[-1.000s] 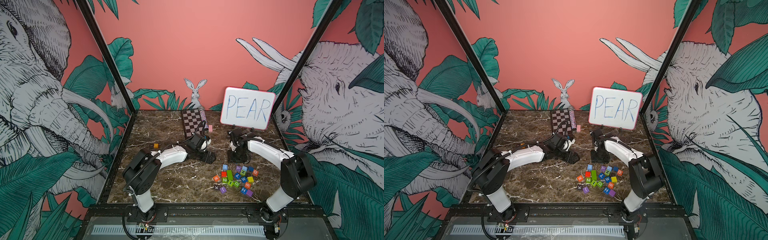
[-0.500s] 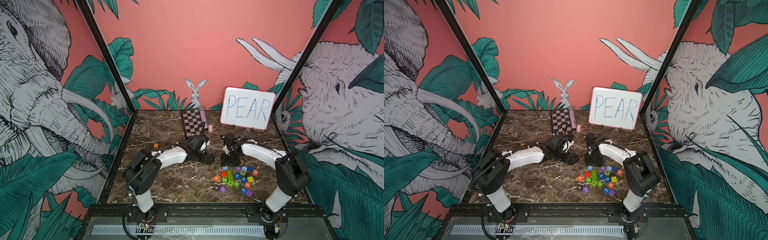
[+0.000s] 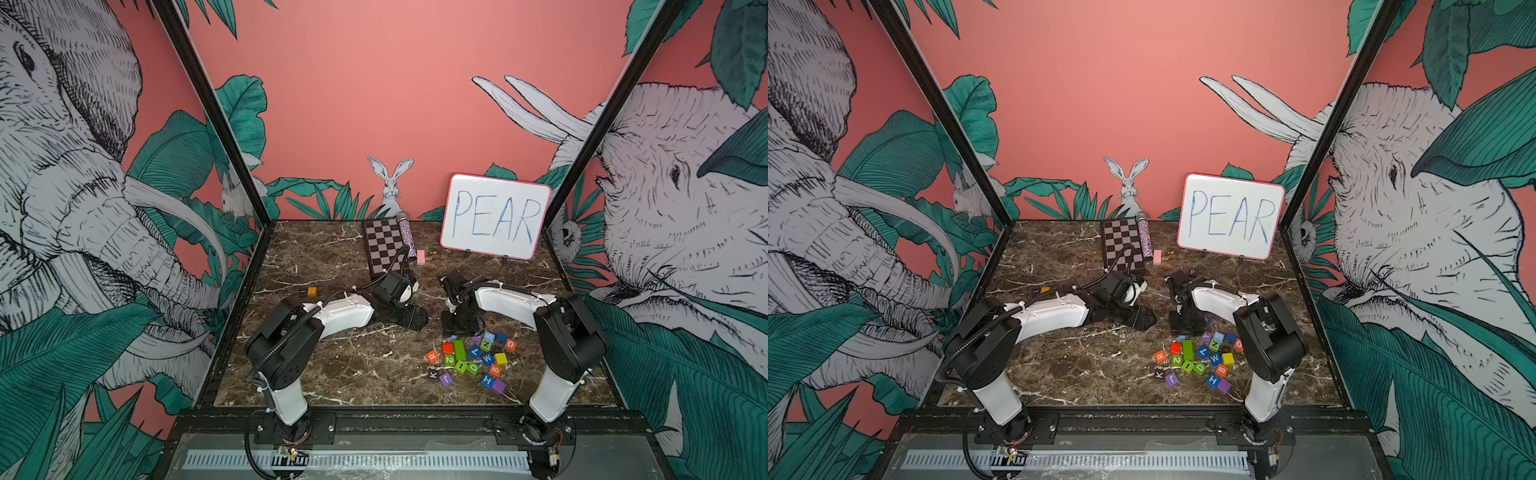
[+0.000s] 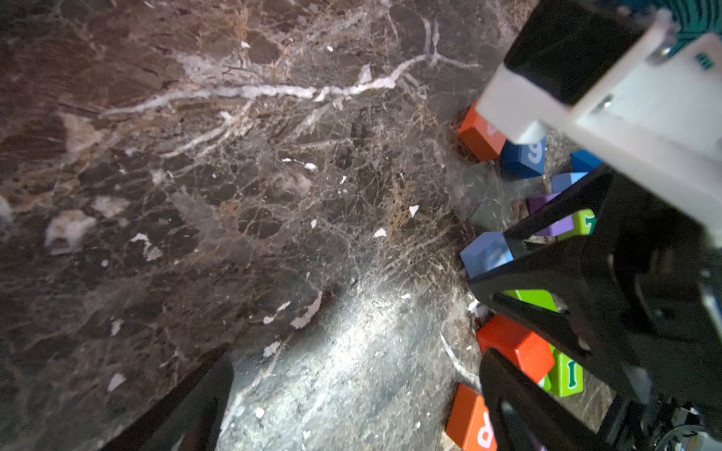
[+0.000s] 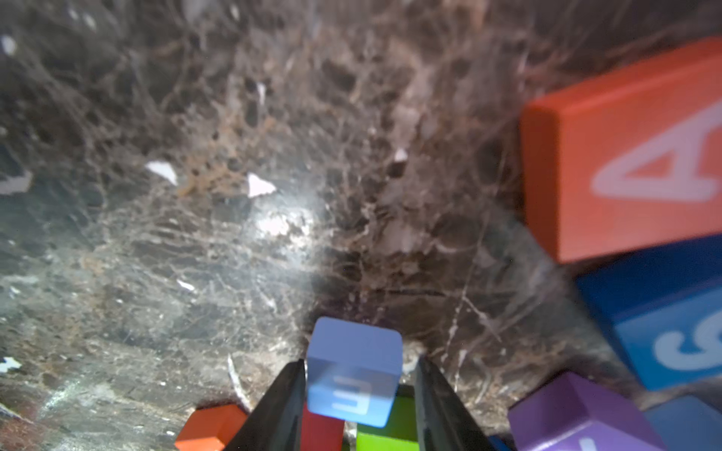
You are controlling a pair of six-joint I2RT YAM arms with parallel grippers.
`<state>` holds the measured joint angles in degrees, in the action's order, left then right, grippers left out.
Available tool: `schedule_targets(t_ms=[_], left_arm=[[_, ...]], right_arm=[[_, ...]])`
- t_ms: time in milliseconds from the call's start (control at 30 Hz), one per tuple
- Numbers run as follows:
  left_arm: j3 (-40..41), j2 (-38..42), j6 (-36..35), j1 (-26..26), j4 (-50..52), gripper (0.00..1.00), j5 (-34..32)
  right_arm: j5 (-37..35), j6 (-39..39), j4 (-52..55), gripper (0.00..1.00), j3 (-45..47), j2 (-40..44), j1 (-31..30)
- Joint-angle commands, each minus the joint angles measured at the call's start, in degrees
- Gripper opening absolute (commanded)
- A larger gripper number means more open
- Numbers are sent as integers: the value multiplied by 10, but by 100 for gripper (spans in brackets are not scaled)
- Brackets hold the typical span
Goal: Spell the uppercase word “pear” with letter blocks
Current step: Move the letter block to the center of the board.
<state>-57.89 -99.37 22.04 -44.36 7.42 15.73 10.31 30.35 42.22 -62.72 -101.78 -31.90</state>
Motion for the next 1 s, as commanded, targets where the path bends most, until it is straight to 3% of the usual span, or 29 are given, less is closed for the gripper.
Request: schedule_targets(t_ms=[0, 300, 500, 767, 967], left_arm=[[9, 25, 3, 0, -3, 99, -6], [22, 39, -1, 2, -4, 99, -23], [36, 47, 3, 9, -11, 99, -24], [50, 52, 7, 13, -25, 99, -28], [56, 55, 6, 16, -32, 99, -30]], right_arm=[[-18, -9, 4, 45, -18, -19, -4], [-21, -37, 14, 31, -70, -53, -4], [-21, -54, 19, 29, -103, -76, -12], [-51, -84, 34, 36, -167, -116, -44], [-77, -91, 50, 45, -153, -96, -48]])
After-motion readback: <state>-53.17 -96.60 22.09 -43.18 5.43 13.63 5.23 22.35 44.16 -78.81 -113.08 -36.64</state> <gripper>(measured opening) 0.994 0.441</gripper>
